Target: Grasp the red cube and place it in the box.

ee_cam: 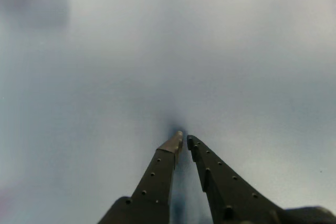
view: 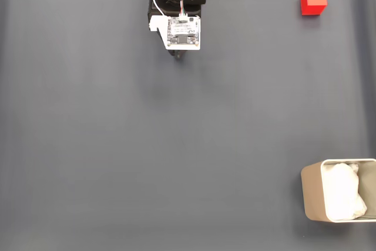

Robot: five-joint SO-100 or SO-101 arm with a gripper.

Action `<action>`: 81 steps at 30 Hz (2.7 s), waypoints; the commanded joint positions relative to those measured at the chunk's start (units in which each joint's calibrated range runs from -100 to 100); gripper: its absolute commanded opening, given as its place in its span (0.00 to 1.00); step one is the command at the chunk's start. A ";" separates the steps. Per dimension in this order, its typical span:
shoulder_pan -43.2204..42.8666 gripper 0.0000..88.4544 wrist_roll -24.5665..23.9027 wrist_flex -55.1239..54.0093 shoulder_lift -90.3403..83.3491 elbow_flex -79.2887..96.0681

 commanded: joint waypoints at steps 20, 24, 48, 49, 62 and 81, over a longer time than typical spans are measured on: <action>-1.17 0.00 -1.22 1.82 42.89 -75.39; -1.17 0.00 -1.42 1.08 46.70 -80.04; -6.64 0.00 0.29 -7.20 56.50 -85.06; -7.57 0.00 0.34 -7.53 56.24 -84.42; -19.78 0.00 0.83 -8.35 55.28 -80.13; -38.46 0.00 0.83 -8.67 57.54 -77.67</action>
